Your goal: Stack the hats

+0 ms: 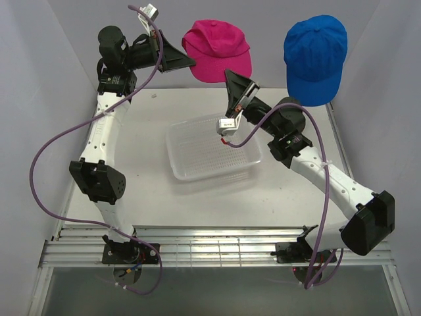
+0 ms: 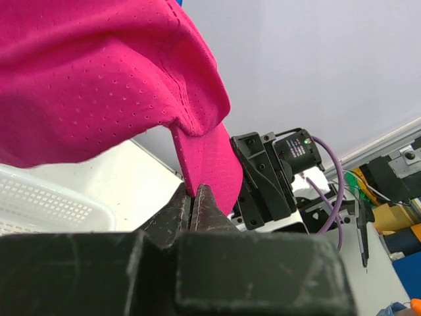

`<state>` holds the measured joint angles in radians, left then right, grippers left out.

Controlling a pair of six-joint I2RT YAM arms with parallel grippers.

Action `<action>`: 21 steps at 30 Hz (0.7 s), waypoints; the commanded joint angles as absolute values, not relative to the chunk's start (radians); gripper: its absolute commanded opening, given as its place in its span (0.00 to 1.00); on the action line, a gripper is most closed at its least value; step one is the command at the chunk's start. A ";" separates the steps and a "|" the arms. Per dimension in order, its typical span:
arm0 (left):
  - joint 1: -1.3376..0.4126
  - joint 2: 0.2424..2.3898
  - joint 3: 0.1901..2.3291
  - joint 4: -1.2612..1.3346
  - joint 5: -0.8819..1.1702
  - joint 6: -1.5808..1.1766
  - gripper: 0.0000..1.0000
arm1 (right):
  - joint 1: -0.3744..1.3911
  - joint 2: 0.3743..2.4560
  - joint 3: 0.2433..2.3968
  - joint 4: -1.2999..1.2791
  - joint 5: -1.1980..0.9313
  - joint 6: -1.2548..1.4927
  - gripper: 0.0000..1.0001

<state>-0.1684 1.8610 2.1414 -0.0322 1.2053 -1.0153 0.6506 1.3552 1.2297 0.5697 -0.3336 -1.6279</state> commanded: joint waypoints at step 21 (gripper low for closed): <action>-0.216 1.888 2.238 -0.175 1.137 -0.681 0.00 | 0.729 1.066 1.078 0.473 -0.091 -0.243 0.90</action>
